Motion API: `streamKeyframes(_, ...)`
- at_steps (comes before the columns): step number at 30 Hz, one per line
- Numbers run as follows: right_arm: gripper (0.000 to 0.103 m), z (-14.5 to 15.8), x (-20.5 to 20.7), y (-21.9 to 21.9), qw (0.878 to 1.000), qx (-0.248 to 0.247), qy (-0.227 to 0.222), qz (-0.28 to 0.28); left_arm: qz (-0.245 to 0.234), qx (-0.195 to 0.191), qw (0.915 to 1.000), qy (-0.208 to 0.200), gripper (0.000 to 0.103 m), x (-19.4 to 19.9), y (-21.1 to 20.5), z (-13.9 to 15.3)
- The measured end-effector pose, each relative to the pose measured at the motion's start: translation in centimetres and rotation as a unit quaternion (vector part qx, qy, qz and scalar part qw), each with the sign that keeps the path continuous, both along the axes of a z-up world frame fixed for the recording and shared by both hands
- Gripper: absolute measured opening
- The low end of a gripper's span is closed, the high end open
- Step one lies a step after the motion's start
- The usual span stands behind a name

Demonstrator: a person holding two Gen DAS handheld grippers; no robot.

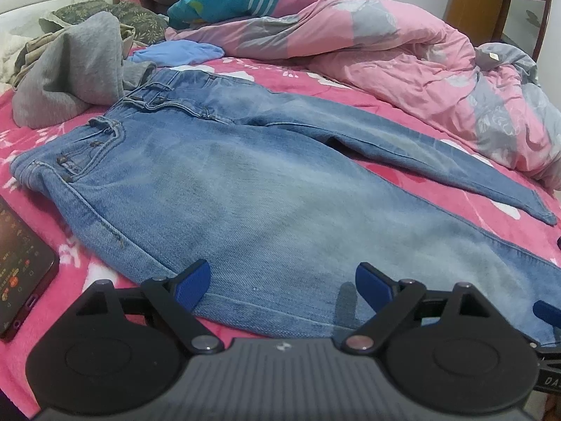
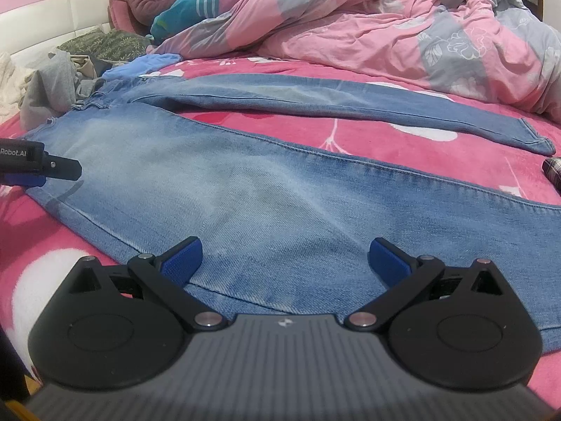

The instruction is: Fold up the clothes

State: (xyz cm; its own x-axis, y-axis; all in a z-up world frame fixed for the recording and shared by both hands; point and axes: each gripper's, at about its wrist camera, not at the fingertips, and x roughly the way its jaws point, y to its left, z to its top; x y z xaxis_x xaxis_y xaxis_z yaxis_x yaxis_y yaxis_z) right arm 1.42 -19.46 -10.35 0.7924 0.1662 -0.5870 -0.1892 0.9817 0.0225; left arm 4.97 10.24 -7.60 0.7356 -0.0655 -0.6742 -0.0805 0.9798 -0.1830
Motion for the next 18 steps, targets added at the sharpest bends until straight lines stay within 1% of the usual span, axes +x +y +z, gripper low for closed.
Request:
streamKeyframes(8,0.102,-0.1,0.0,0.0,1.0,-0.001,-0.001,0.001,-0.001,0.012,0.9999,0.012,0.091,0.4,-0.4,0.1)
streamKeyframes(11,0.102,0.0,0.1,0.0,1.0,-0.002,0.001,0.001,-0.002,0.018,0.9996,0.021,0.093,0.7,-0.6,0.2)
streamKeyframes(14,0.102,0.1,0.1,-0.2,1.0,-0.001,0.0,0.001,-0.003,0.033,0.999,0.032,0.094,1.0,-1.1,0.2)
streamKeyframes(18,0.102,0.0,0.1,-0.2,1.0,0.0,-0.001,0.002,-0.003,0.041,0.9985,0.037,0.096,1.1,-1.4,0.2)
